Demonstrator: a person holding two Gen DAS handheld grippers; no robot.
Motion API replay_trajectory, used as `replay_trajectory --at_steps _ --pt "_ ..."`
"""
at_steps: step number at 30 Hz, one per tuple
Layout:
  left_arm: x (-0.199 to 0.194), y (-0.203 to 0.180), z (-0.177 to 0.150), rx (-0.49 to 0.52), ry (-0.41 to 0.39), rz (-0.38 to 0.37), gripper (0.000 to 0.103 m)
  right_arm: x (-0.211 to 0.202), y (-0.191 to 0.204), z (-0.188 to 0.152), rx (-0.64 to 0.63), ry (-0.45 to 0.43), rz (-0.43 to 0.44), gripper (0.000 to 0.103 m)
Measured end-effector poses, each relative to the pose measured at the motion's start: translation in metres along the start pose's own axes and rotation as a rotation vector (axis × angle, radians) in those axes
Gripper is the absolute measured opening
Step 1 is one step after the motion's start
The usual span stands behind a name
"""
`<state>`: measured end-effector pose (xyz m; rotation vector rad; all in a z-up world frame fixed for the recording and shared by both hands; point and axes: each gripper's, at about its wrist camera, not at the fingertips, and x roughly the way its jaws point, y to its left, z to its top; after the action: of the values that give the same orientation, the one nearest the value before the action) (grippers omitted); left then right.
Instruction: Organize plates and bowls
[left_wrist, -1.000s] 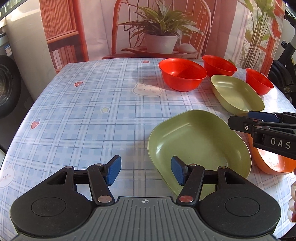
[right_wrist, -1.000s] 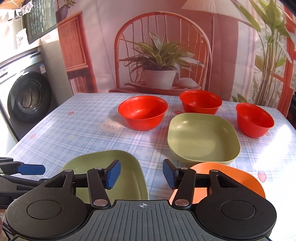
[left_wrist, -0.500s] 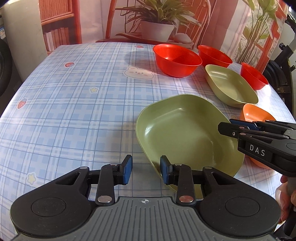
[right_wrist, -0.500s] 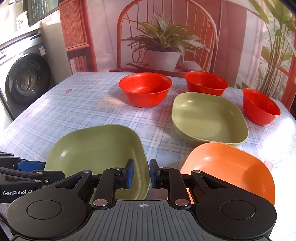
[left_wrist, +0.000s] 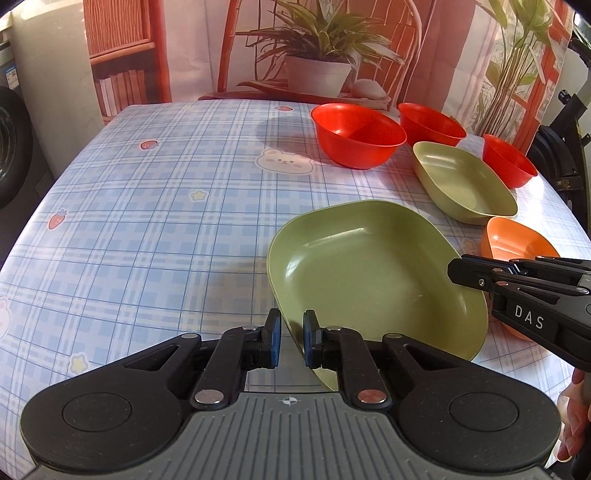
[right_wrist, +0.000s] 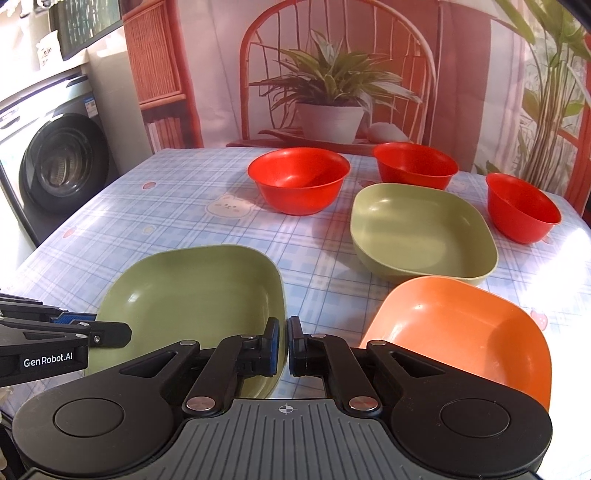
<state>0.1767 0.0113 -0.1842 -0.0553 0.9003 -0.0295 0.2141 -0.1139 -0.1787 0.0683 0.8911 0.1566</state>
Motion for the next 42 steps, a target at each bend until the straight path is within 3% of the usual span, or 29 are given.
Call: replay_trajectory --at_steps 7,13,22,29,34,42 --pt "-0.016 -0.005 0.020 0.055 -0.062 -0.032 0.013 -0.023 -0.009 0.008 0.051 -0.061 0.006 0.005" --pt "-0.020 -0.020 0.045 0.107 -0.061 -0.114 0.013 -0.047 -0.036 0.009 0.136 -0.110 -0.012 0.005" --pt "-0.012 -0.086 0.071 0.229 -0.086 -0.223 0.013 -0.080 -0.096 -0.007 0.263 -0.140 -0.106 0.006" --pt "0.011 -0.135 0.063 0.319 -0.035 -0.300 0.013 -0.097 -0.134 -0.029 0.341 -0.136 -0.194 0.006" --pt "0.032 -0.152 0.058 0.359 0.008 -0.307 0.013 -0.095 -0.145 -0.046 0.375 -0.103 -0.213 0.006" --pt "0.047 -0.150 0.050 0.380 0.052 -0.281 0.013 -0.088 -0.143 -0.052 0.387 -0.081 -0.195 0.006"
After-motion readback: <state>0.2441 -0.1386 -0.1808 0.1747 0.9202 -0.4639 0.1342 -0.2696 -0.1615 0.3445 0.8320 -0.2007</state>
